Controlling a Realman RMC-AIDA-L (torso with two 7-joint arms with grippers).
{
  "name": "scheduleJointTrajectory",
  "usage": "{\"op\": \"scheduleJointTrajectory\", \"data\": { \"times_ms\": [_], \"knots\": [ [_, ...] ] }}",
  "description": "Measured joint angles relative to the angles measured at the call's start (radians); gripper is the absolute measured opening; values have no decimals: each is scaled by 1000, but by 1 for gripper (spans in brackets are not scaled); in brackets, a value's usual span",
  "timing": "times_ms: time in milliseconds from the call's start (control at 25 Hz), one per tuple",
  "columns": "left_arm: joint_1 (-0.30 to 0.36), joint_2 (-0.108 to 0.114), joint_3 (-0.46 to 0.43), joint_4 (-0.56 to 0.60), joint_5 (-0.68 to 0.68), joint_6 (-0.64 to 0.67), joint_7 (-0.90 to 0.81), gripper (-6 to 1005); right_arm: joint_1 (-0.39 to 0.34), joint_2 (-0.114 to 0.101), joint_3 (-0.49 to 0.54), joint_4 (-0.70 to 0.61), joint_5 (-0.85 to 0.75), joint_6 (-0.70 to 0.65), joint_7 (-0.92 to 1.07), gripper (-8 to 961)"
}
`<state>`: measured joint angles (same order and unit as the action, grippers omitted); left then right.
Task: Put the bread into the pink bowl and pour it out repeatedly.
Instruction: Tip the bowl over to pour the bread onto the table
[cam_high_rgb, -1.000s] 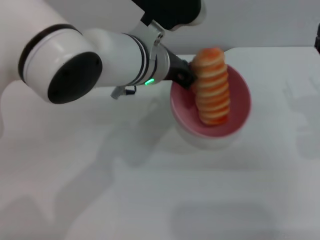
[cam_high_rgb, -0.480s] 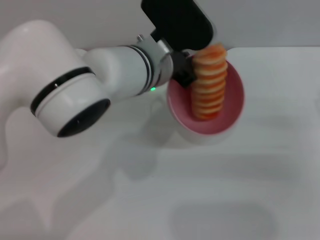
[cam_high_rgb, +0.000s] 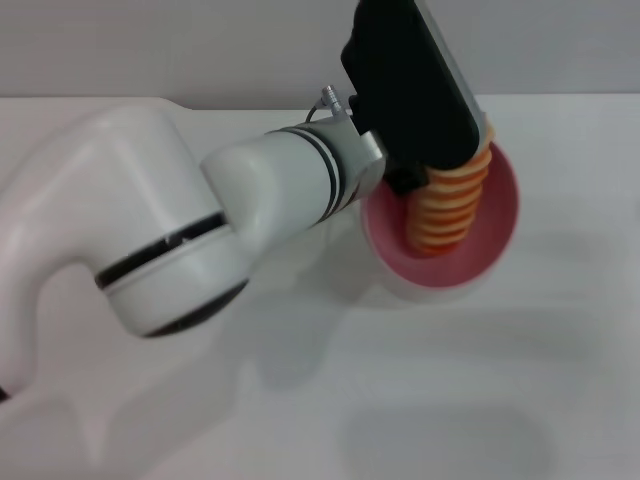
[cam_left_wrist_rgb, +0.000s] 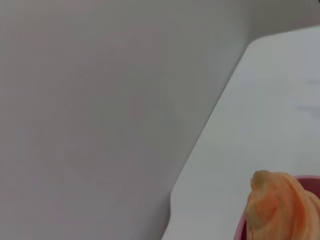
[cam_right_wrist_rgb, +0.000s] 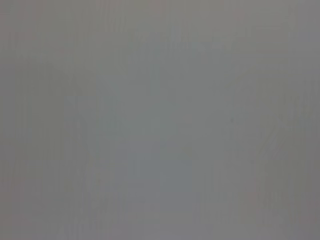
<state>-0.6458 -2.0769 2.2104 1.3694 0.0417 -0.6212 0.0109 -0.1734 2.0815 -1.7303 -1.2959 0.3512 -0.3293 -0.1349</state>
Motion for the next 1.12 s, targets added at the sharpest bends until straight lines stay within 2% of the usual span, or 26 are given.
{"op": "scheduleJointTrajectory", "data": {
  "times_ms": [320,520,920,1120],
  "knots": [
    [41,0,58,-24,242,88,-10,42,2,0,-5,5,-2,1,1,658],
    [55,0,62,-45,330,153,-13,43,-2,0,-6,2,-2,2,1,657],
    [46,-1,62,-87,403,189,-87,42,-3,0,-8,-24,-2,44,1,658],
    [41,-2,13,-98,456,197,-202,42,7,-1,-16,-87,-3,149,1,657]
  ]
}}
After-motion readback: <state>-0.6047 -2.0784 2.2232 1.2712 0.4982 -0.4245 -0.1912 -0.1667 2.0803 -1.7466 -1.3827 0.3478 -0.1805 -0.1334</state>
